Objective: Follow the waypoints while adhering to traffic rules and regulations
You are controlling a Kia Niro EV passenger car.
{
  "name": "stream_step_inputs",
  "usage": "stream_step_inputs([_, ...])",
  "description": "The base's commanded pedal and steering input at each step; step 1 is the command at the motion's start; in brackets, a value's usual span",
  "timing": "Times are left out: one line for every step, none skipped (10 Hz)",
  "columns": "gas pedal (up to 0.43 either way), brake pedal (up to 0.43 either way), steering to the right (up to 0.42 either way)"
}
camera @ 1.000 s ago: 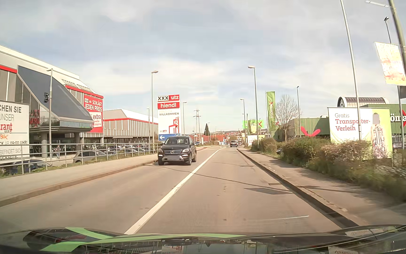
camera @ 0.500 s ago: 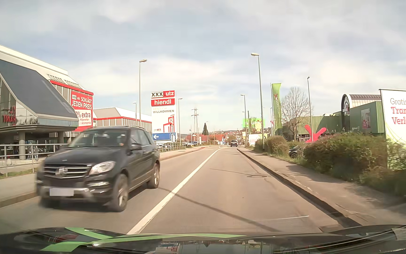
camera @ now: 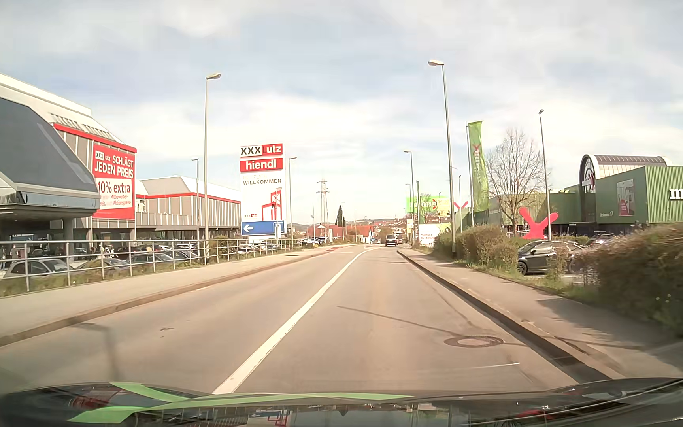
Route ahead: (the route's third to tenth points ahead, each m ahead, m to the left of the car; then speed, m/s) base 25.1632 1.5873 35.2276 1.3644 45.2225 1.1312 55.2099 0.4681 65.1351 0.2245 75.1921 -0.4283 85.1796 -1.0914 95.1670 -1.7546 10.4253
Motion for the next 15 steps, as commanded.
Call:
stream_step_inputs([0.067,0.0,0.007])
stream_step_inputs([0.067,0.0,0.006])
stream_step_inputs([0.079,0.0,0.004])
stream_step_inputs([0.079,0.0,0.002])
stream_step_inputs([0.079,0.0,0.002])
stream_step_inputs([0.079,0.0,0.001])
stream_step_inputs([0.059,0.0,0.0])
stream_step_inputs([0.059,0.0,0.0])
stream_step_inputs([0.047,0.0,0.0])
stream_step_inputs([0.059,0.0,0.0])
stream_step_inputs([0.067,0.0,0.0])
stream_step_inputs([0.079,0.0,0.0])
stream_step_inputs([0.087,0.0,-0.003])
stream_step_inputs([0.087,0.0,-0.004])
stream_step_inputs([0.067,0.0,-0.003])
